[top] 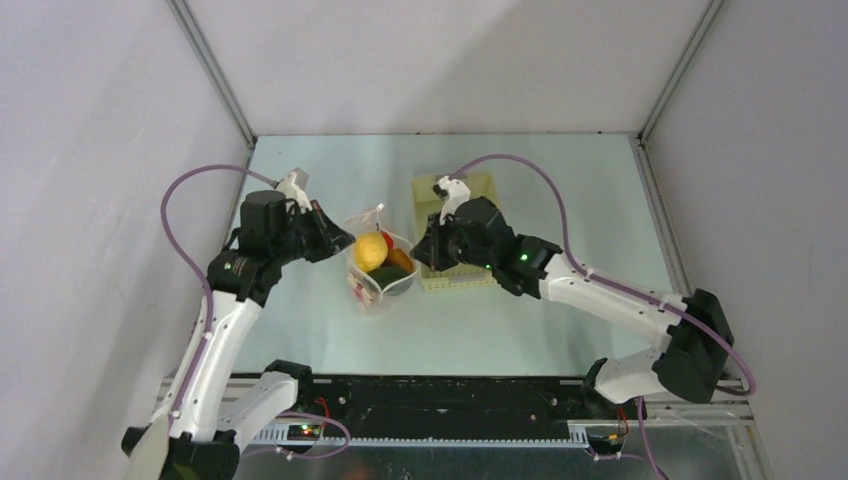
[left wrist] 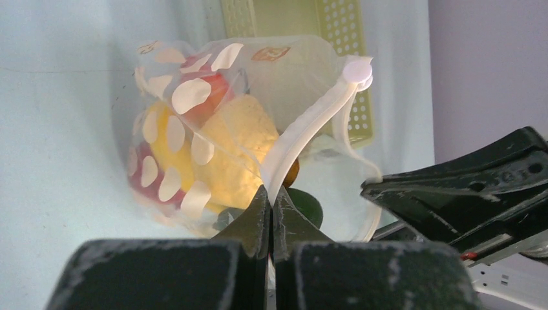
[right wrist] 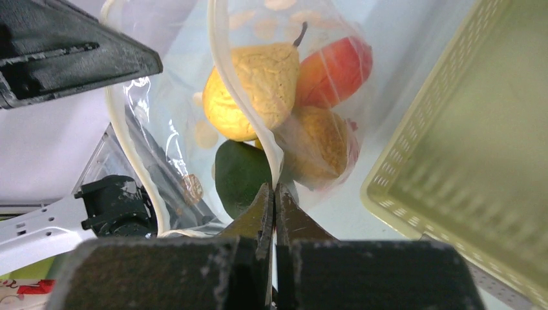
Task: Place the food in the zip-top bag and seal the zipper
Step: Adjust the zipper food storage bag at the center of the board.
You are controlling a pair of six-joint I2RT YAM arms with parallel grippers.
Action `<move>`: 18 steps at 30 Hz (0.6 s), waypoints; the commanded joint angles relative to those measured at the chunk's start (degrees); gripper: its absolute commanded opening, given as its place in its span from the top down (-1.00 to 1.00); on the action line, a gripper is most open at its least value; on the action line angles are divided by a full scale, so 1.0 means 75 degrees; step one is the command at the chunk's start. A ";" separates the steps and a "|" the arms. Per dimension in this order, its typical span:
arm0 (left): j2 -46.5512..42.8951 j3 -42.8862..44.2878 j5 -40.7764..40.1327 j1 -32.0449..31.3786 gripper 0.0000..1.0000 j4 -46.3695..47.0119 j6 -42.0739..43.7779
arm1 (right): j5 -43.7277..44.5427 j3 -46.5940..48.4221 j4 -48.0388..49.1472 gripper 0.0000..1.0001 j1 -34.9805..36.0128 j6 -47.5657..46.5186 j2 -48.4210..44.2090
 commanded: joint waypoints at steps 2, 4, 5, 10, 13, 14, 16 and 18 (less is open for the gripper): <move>-0.0973 -0.0118 -0.1018 -0.0918 1.00 0.0229 -0.0986 | -0.0604 0.0165 0.0072 1.00 -0.0092 -0.0577 -0.0535; -0.1251 -0.0365 -0.1528 -0.1416 1.00 0.0362 -0.1418 | -0.0777 0.0197 0.0045 1.00 -0.0115 -0.0661 -0.0593; -0.1416 -0.0474 -0.1687 -0.1715 0.98 0.0415 -0.1693 | -0.0864 0.0228 -0.0042 1.00 -0.0137 -0.0770 -0.0603; -0.1768 -0.1276 -0.2320 -0.2691 0.99 0.0910 -0.2651 | -0.1143 0.0341 -0.0250 1.00 -0.0214 -0.1178 -0.0701; -0.1836 -0.1522 -0.2845 -0.3418 0.99 0.1219 -0.2952 | -0.1443 0.0367 -0.0221 1.00 -0.0236 -0.1481 -0.0696; -0.1822 -0.1545 -0.2973 -0.3582 0.99 0.1330 -0.3072 | -0.1555 0.0426 -0.0248 1.00 -0.0237 -0.1544 -0.0660; -0.1736 -0.1636 -0.3289 -0.4072 0.97 0.1594 -0.3304 | -0.1597 0.0554 -0.0373 1.00 -0.0240 -0.1737 -0.0600; -0.1548 -0.1782 -0.3385 -0.4493 0.95 0.2104 -0.3530 | -0.1592 0.0723 -0.0582 1.00 -0.0251 -0.2090 -0.0540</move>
